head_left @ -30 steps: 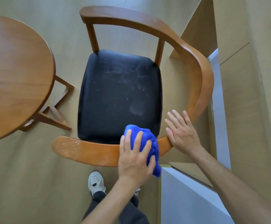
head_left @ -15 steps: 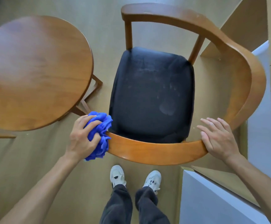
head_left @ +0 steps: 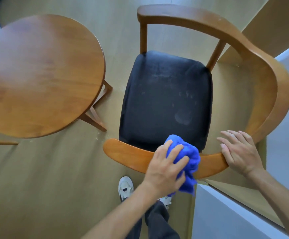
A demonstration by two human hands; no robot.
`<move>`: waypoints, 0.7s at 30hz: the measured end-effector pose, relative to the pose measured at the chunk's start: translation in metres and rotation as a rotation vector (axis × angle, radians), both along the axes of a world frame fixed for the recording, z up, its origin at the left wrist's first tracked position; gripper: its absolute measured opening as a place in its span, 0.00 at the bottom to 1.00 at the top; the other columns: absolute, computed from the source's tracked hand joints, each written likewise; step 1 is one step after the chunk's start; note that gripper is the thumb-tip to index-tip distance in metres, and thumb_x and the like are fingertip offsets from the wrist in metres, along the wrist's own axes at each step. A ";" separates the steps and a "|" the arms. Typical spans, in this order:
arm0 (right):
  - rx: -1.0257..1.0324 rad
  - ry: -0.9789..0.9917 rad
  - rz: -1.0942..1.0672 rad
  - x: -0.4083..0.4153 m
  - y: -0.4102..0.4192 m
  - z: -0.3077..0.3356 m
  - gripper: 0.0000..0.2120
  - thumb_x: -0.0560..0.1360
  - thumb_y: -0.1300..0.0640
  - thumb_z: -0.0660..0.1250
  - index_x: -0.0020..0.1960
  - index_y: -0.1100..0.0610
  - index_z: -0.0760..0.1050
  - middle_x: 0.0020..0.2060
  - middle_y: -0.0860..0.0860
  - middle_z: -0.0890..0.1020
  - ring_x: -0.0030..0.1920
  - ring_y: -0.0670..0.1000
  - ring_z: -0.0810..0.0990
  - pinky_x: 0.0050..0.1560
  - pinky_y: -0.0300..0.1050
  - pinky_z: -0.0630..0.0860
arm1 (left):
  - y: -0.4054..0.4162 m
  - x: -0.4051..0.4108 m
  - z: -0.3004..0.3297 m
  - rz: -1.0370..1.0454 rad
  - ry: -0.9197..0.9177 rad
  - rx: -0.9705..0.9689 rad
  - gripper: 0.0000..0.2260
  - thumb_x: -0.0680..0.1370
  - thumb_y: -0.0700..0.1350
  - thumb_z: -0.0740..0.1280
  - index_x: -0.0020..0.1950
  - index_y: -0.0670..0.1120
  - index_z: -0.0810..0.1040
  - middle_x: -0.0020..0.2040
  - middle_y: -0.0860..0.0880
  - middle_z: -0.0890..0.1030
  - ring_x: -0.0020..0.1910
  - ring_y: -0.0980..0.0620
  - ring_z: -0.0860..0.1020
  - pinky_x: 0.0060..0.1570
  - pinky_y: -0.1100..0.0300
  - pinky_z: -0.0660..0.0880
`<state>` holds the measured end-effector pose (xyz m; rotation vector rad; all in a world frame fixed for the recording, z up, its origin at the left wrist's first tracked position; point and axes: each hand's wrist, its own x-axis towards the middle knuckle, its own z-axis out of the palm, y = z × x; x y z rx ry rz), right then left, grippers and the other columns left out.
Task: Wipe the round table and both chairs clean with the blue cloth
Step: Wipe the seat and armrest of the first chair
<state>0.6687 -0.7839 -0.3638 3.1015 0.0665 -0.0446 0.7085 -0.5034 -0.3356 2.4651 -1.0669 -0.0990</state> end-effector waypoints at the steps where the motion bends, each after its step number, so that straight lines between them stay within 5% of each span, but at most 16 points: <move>1: 0.009 -0.007 -0.002 -0.001 0.000 0.000 0.29 0.80 0.50 0.45 0.49 0.62 0.83 0.53 0.61 0.82 0.55 0.63 0.79 0.64 0.56 0.64 | 0.028 0.011 -0.001 0.002 -0.010 -0.003 0.09 0.69 0.44 0.67 0.46 0.42 0.81 0.58 0.41 0.79 0.60 0.33 0.74 0.59 0.43 0.71; 8: 0.032 -0.030 -0.028 -0.002 0.002 -0.001 0.25 0.78 0.53 0.49 0.50 0.63 0.83 0.54 0.61 0.82 0.56 0.62 0.79 0.65 0.57 0.66 | 0.124 0.073 -0.003 0.401 0.012 -0.011 0.13 0.70 0.42 0.61 0.46 0.38 0.82 0.55 0.41 0.80 0.61 0.34 0.72 0.58 0.43 0.72; 12: 0.033 -0.043 -0.029 -0.002 0.003 -0.001 0.24 0.78 0.54 0.50 0.50 0.62 0.83 0.55 0.61 0.82 0.56 0.62 0.79 0.64 0.57 0.66 | 0.056 0.017 -0.009 0.344 -0.086 -0.070 0.10 0.68 0.41 0.64 0.45 0.40 0.82 0.55 0.42 0.80 0.63 0.32 0.71 0.60 0.42 0.71; 19: -0.022 -0.008 -0.012 -0.002 0.002 0.003 0.19 0.78 0.57 0.53 0.50 0.61 0.82 0.53 0.59 0.82 0.56 0.60 0.80 0.64 0.56 0.67 | -0.121 -0.052 0.012 0.332 0.227 0.163 0.10 0.69 0.48 0.65 0.49 0.48 0.79 0.60 0.45 0.78 0.65 0.36 0.72 0.63 0.40 0.70; 21: 0.068 0.005 -0.041 0.001 0.005 0.010 0.17 0.79 0.58 0.54 0.53 0.62 0.81 0.55 0.59 0.82 0.58 0.59 0.80 0.66 0.54 0.64 | -0.123 -0.053 0.013 0.364 0.232 0.087 0.15 0.71 0.52 0.64 0.54 0.49 0.78 0.64 0.44 0.75 0.68 0.37 0.69 0.66 0.39 0.66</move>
